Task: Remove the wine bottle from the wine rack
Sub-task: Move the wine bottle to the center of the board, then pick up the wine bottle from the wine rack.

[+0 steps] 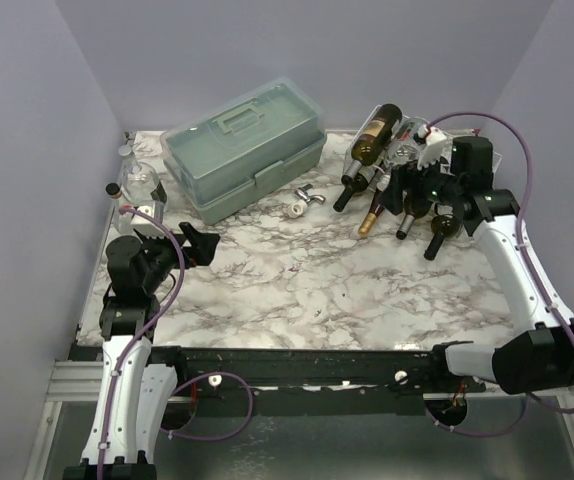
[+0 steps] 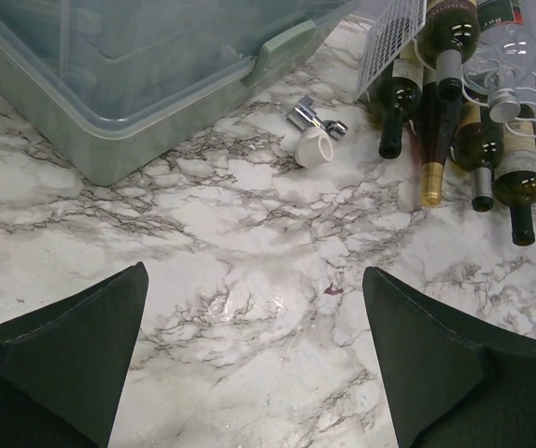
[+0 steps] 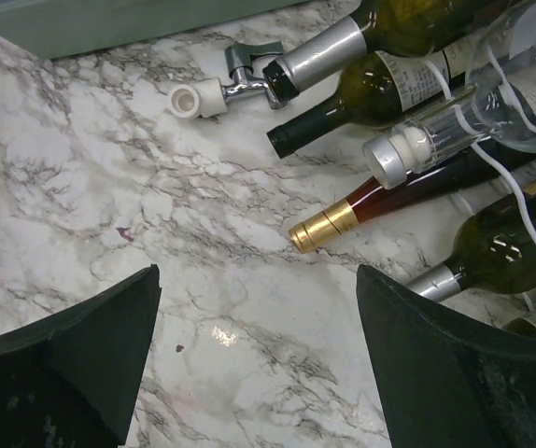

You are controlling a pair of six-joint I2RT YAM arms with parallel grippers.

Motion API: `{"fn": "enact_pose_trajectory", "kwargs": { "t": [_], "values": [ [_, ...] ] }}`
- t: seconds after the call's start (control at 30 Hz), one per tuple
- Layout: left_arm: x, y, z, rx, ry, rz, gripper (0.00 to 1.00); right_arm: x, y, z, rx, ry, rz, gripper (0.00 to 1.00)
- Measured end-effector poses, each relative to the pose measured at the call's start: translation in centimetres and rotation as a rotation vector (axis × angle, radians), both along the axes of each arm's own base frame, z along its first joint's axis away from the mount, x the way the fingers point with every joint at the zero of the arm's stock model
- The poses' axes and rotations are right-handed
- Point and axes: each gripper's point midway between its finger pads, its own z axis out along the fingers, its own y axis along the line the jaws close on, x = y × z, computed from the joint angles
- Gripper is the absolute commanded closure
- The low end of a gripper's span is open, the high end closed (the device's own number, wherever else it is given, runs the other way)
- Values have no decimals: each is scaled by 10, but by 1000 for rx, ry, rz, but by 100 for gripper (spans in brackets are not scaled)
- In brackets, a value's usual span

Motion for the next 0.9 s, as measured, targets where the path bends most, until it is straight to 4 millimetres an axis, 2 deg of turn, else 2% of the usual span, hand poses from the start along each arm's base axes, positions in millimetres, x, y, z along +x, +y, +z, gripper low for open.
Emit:
{"fn": "enact_pose_trajectory", "kwargs": {
  "t": [0.13,0.23,0.57,0.8,0.9],
  "values": [
    [0,0,1,0,-3,0,1,10,14,-20,-58,44,-45,0],
    [0,0,1,0,-3,0,1,23,17,-31,-81,66,-138,1],
    [-1,0,2,1,-10,1,1,76,-26,-34,-47,34,-653,1],
    [-1,0,1,0,-6,0,1,98,-29,-29,98,-6,-796,0],
    [0,0,0,0,-2,1,1,102,-31,-35,154,-21,-851,0]
  ]
}}
